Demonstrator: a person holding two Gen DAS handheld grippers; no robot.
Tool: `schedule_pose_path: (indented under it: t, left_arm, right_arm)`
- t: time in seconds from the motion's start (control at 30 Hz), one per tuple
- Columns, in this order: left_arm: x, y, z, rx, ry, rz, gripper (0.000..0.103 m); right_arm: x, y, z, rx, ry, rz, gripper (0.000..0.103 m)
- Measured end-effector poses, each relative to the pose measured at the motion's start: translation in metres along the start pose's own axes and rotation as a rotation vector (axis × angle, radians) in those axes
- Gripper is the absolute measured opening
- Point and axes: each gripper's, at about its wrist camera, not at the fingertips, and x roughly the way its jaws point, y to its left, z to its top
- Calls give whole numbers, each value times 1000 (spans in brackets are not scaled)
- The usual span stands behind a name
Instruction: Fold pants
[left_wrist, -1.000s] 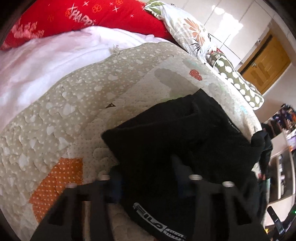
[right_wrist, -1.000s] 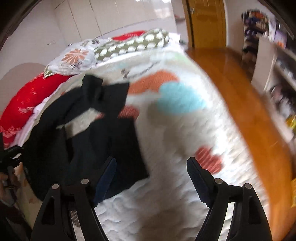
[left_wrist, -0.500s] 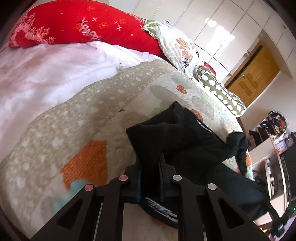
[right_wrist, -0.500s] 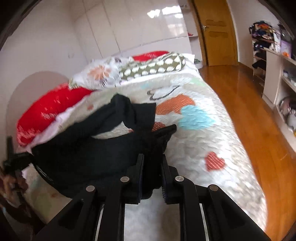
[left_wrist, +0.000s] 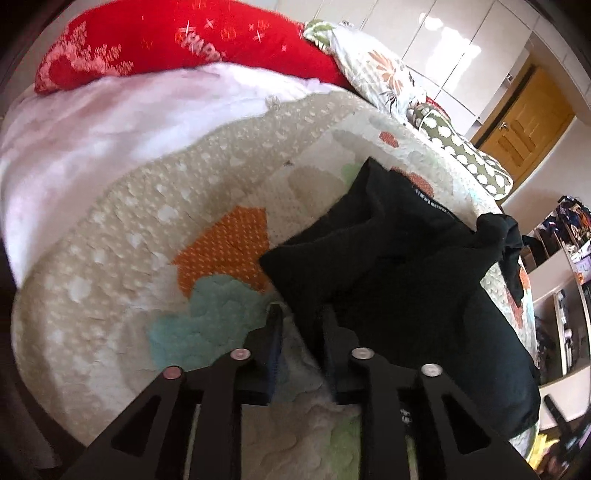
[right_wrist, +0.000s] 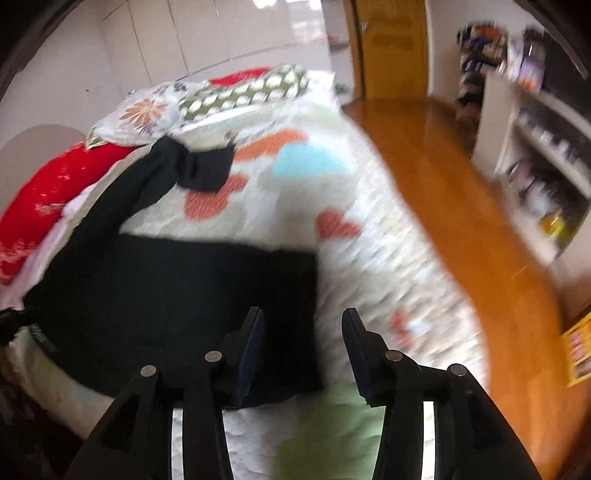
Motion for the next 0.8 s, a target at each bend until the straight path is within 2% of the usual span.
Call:
schedule_pose_path:
  t: [0.03, 0.13, 0.23, 0.3, 0.37, 0.5, 0.8]
  left_arm:
    - [-7, 0, -1, 2, -18, 15, 34]
    - [-30, -3, -6, 11, -83, 73, 36]
    - [-39, -12, -10, 27, -84, 51, 45]
    - [-40, -24, -13, 56, -83, 47, 46]
    - [-37, -32, -11, 75, -73, 37, 54]
    - [-23, -48, -11, 115, -43, 19, 58]
    - [21, -68, -8, 175, -1, 69, 67]
  right_arm:
    - [-8, 1, 3, 0, -19, -1, 48]
    - [-21, 5, 13, 2, -61, 78, 54]
    - [-13, 34, 17, -59, -46, 152, 54]
    - [2, 58, 19, -96, -20, 176, 54]
    - [18, 82, 18, -122, 9, 230, 54]
    - [39, 125, 15, -202, 61, 279, 54]
    - [57, 174, 12, -286, 80, 324, 54]
